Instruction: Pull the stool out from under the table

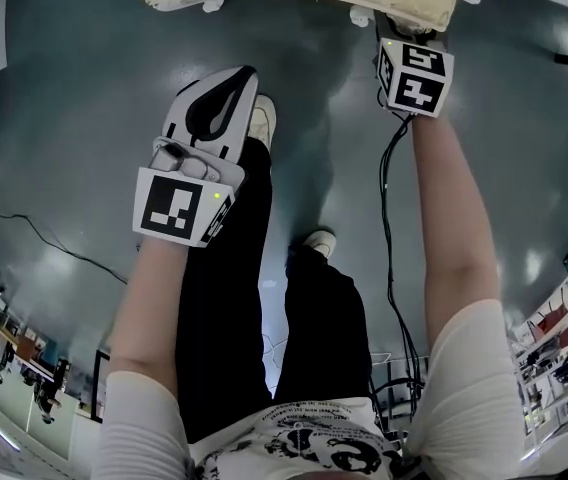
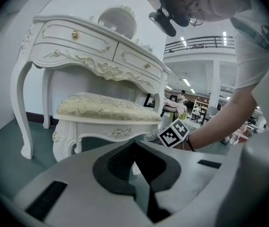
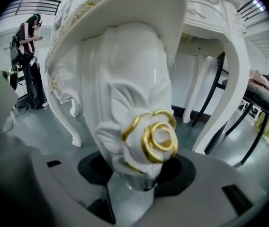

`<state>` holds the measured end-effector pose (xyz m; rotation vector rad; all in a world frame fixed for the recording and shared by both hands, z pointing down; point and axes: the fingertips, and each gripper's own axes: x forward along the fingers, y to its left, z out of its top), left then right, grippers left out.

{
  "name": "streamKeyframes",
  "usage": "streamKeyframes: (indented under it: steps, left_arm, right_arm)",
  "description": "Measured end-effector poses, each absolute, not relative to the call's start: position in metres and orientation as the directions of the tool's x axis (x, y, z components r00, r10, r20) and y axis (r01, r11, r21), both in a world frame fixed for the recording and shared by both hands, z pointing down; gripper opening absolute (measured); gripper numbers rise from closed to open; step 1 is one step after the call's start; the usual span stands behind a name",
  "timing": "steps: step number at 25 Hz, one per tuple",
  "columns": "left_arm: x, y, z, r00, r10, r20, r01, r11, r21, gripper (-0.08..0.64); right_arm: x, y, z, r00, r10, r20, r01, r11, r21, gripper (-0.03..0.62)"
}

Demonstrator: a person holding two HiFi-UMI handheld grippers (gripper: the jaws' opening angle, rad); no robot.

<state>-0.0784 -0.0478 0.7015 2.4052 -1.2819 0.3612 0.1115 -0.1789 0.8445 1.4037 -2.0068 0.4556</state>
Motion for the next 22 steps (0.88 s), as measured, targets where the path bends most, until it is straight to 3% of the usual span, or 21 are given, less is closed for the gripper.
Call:
streamKeyframes:
  steps: [22]
  left_arm:
    - [-0.097,0.072,0.693,0.475,-0.804,0.357,-0.879,-0.42,0.226,0.02]
  right_arm:
    - [0.094,-0.012,0.866,-0.271,-0.623,0.734,-0.887,0.458,0.061,0.235]
